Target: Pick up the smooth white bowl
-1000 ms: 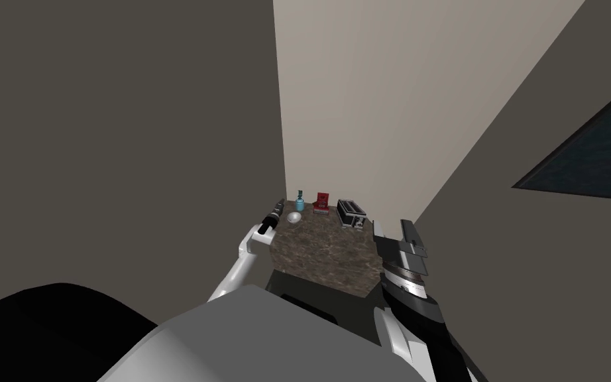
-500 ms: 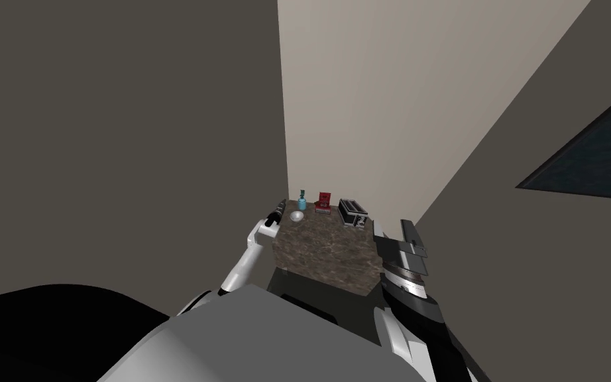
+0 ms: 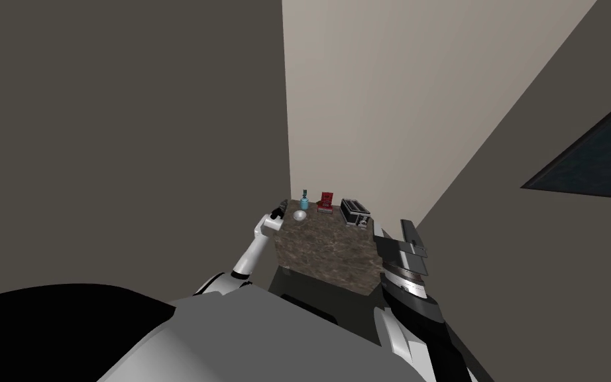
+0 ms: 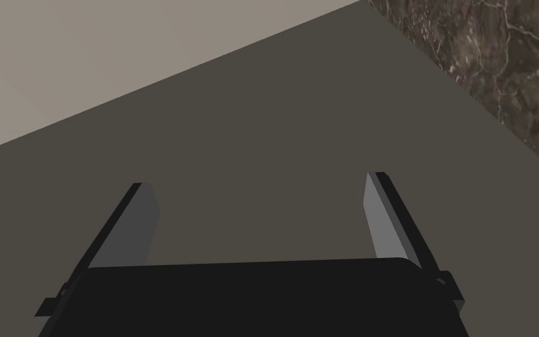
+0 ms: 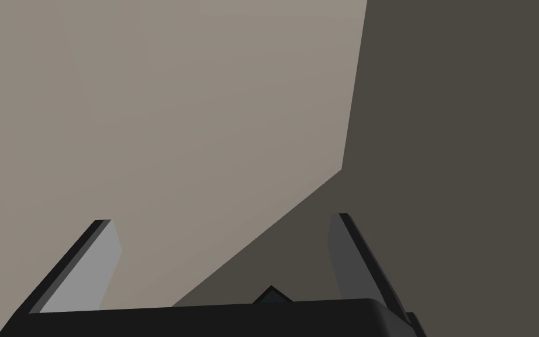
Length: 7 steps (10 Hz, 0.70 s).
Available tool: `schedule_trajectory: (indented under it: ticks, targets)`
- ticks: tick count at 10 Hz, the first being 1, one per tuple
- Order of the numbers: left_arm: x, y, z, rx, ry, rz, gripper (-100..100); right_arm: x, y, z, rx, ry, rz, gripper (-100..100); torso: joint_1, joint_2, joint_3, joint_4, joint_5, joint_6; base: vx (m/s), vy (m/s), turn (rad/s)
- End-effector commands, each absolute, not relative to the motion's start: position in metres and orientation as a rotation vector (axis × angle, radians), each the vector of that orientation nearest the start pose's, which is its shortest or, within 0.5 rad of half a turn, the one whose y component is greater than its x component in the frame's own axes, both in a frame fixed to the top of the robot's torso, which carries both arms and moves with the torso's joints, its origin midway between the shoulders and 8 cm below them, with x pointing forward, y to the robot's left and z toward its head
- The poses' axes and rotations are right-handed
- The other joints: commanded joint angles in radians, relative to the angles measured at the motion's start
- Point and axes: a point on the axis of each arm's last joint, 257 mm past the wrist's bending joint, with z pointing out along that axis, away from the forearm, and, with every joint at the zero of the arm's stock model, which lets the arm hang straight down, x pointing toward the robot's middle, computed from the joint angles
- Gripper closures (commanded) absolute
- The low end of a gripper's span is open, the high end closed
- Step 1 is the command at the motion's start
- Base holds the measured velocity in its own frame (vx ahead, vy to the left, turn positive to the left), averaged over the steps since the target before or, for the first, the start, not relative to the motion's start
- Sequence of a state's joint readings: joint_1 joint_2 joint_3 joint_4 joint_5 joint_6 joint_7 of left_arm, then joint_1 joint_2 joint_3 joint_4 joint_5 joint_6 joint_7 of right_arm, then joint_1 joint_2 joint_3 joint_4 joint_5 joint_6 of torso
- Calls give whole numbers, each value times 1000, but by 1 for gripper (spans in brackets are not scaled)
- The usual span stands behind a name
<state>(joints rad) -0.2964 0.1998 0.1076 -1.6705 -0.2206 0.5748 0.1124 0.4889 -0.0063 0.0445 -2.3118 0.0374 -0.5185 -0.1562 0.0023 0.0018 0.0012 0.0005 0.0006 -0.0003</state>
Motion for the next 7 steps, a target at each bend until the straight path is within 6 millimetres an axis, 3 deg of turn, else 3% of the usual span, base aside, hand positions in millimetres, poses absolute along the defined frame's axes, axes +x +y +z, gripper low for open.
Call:
schedule_trajectory:
  ticks: [1, 7]
  targets:
    - [612, 326, -140, -1232, 1306, -796, -100, 337, -256, 45, 644, 560, 1488, 0, 0, 0, 0, 0, 0, 0, -14, 13, 3]
    - [645, 318, -160, -1339, 1400, -730, -100, 337, -256, 45, 644, 560, 1488, 0, -1, -1, -1, 0, 0, 0, -25, 30, 23]
